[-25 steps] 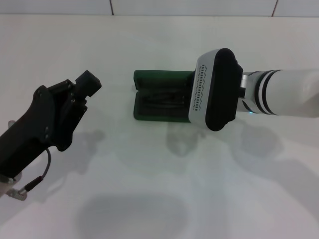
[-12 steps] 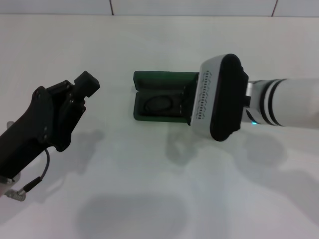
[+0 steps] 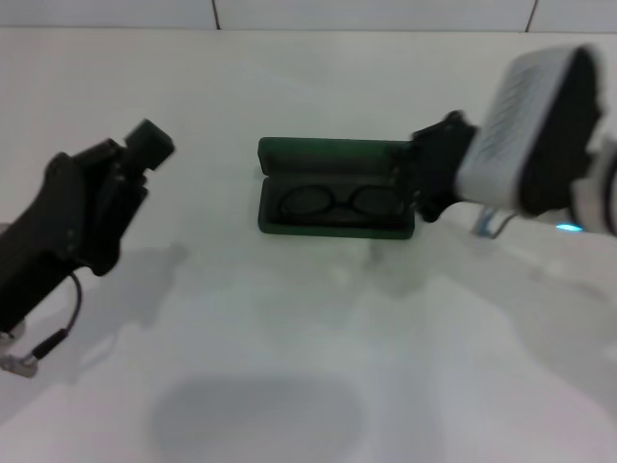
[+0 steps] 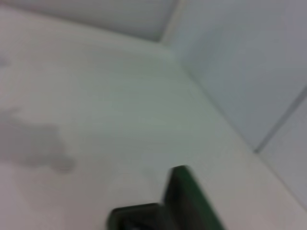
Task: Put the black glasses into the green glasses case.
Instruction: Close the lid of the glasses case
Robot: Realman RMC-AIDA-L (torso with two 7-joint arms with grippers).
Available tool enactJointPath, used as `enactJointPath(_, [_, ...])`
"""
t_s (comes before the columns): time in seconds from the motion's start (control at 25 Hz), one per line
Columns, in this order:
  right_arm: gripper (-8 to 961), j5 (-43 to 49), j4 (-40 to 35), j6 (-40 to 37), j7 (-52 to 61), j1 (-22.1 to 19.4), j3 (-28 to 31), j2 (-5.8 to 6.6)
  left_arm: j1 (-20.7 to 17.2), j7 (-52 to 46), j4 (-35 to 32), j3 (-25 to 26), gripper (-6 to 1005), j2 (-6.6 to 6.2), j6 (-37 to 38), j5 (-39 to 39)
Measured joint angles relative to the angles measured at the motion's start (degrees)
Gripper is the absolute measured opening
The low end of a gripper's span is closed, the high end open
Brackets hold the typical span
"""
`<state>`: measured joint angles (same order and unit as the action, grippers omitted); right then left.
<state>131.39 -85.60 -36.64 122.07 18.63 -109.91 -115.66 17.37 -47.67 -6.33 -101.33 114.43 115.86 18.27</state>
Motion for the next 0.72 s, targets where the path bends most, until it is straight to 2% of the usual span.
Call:
enactJointPath(0.16, [114, -10.8, -2.7, -5.9, -3.9, -4.1, 7.2, 0.04, -0.3, -2.4, 0.0, 2.7, 25, -1.64, 0.1, -0.1])
enactJointPath(0.24, [115, -16.3, -2.9, -10.0, -7.2, -5.6, 11.4, 0.08, 0.6, -3.4, -0.1, 3.3, 25, -3.01, -0.1, -0.1])
enactJointPath(0.36, [116, -26.9, -1.2, -19.9, -15.2, -8.4, 21.7, 0.03, 5.5, -5.0, -0.1, 3.5, 25, -4.85, -2.1, -0.1])
enactJointPath(0.4, [116, -32.3, 1.3, -24.5, -19.3, -9.5, 27.8, -0.01, 7.4, -5.6, -0.1, 3.5, 24, -5.28, -3.3, 0.0])
enactJointPath(0.52, [116, -41.8, 8.3, -32.7, -25.5, -10.5, 38.0, 0.07, 13.1, -8.0, -0.4, 3.3, 24, -7.1, -7.8, 1.6])
enactJointPath(0.6, [117, -45.7, 13.9, -38.3, -28.5, -10.6, 45.5, 0.15, 17.8, -10.3, -0.5, 3.0, 26, -8.48, -12.0, 4.8])
enactJointPath(0.72, [118, -48.3, 22.7, -46.0, -30.9, -9.6, 55.2, 0.17, 22.8, -13.3, -0.6, 3.1, 29, -9.63, -19.3, 8.9])
